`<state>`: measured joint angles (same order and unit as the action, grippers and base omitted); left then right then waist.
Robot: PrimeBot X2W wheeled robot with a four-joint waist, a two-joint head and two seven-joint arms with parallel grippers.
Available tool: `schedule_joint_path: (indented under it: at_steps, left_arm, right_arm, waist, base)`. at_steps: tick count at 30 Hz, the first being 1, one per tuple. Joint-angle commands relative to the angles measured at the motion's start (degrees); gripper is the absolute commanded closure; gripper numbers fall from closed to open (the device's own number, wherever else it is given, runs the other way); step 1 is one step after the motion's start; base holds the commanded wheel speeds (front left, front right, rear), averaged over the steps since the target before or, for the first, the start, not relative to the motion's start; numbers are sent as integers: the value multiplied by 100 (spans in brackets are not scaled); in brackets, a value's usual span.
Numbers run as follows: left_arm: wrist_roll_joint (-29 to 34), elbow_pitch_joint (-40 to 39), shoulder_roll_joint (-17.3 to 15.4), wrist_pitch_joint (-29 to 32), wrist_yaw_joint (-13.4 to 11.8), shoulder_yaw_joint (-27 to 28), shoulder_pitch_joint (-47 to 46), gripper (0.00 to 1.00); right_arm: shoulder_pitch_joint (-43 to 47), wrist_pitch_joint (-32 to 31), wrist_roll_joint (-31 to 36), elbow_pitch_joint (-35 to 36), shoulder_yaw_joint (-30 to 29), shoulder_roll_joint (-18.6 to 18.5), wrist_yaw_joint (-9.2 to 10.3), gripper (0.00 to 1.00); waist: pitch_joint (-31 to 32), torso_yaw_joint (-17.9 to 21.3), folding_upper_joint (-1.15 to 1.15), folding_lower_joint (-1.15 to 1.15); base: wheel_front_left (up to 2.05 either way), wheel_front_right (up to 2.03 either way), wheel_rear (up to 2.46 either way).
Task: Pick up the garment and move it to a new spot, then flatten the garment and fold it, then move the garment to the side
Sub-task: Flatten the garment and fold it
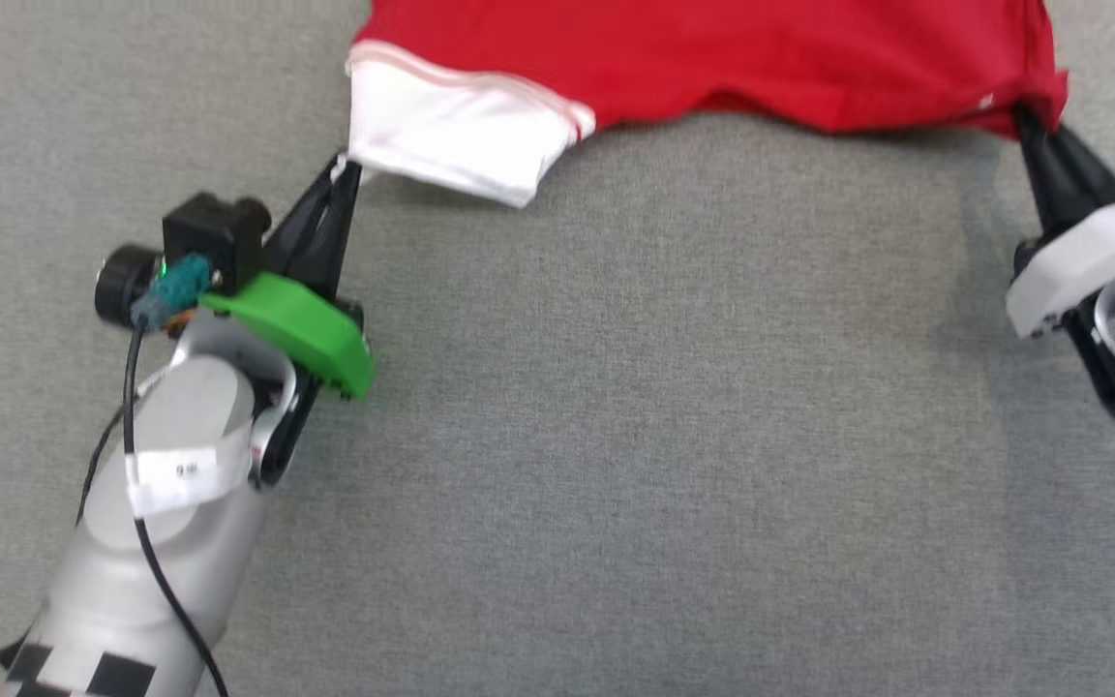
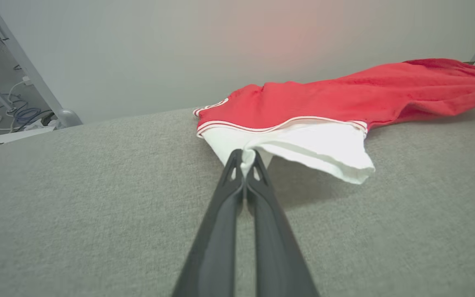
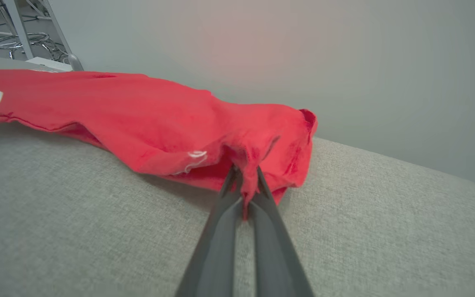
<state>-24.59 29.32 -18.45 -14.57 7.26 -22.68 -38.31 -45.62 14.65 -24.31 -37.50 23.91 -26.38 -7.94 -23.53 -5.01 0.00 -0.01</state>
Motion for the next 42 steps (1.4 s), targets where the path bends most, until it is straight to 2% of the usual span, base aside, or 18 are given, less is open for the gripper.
schedule_joint_path:
  at_steps: [1,7,14,27,42]
  left_arm:
    - [-107,33,-80,-11,9,30,202,100]
    - [-339,16,-322,59,1,131,925,100]
    - [-500,-413,-568,260,-59,133,1749,100]
    - [-752,-1605,-940,1303,-8,-576,2993,100]
    - [-1917,-3316,-1929,2603,16,-927,4369,100]
  right_arm:
    - [168,34,-110,8,72,-33,45,100]
    - [681,34,-617,131,447,-63,45,100]
    - [1124,34,-1120,406,717,-130,45,100]
    - [2339,32,-1917,446,741,-352,45,100]
    - [3981,-335,-2918,1361,1033,-944,45,100]
  waist:
    - [454,-87,0,1]
    - [799,-120,0,1]
    - [1154,-214,0,1]
    - [2022,-242,0,1]
    - [2662,-166,0,1]
  base:
    - [0,0,0]
    - [0,0,0]
    - [0,0,0]
    - [0,0,0]
    - [0,0,0]
